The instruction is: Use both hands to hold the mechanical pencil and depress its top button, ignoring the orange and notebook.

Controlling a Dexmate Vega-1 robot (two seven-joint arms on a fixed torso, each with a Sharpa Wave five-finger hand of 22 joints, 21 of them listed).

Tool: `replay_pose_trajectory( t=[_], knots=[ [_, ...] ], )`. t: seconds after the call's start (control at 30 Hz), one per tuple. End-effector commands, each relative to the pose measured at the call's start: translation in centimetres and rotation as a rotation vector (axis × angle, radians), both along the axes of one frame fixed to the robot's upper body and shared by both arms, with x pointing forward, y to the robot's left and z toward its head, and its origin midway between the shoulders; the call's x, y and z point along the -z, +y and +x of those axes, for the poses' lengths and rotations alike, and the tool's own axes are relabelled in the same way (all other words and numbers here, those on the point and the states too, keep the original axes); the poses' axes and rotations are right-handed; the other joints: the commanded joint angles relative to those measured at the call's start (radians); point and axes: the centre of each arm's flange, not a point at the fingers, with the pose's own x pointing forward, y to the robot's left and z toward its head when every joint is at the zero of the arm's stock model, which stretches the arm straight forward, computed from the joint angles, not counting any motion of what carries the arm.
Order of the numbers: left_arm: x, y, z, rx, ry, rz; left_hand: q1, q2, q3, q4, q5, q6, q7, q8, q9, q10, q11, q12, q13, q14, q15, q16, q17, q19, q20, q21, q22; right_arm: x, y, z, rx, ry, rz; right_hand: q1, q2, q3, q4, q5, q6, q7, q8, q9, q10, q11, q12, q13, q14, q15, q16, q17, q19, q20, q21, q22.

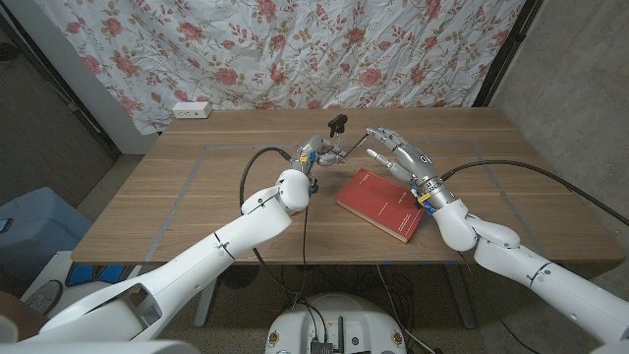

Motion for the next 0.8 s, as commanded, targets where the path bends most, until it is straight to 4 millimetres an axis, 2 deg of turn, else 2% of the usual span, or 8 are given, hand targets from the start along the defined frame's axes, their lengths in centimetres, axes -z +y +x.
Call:
replay_pose_trajectory(
  t=[0.03,0.8],
  knots=[
    [0.14,0.08,0.03,0.0,0.0,0.001,0.004,0.01,0.002,0.003,0.007,0.003,0.002,0.004,0.001,0.007,-0.002,0.004,0.002,0.007,-0.159,-0.002,-0.001,-0.003,-0.107,0.006,0.004,-0.32,-0.34,-0.08,-0.017,0.002,0.027,-0.008,0.005,0.004,0.005,0.007,0.01,0.002,0.006,0.004,0.004,-0.005,0.0,0.002,0.0,-0.004,0.005,0.003,0.003,-0.002,0.003,0.002],
    [-0.13,0.41,-0.04,0.007,0.0,0.037,0.004,0.009,0.002,0.003,0.007,0.0,0.0,0.003,0.001,0.001,-0.002,0.003,0.002,0.006,-0.157,-0.003,-0.001,-0.007,-0.108,0.005,0.004,-0.76,-0.78,-0.39,-0.036,-0.003,0.056,-0.004,0.003,0.008,0.005,0.008,0.013,0.002,0.005,0.004,0.008,-0.012,0.001,0.002,0.01,-0.01,0.008,0.003,0.015,-0.004,0.005,0.002]
  ],
)
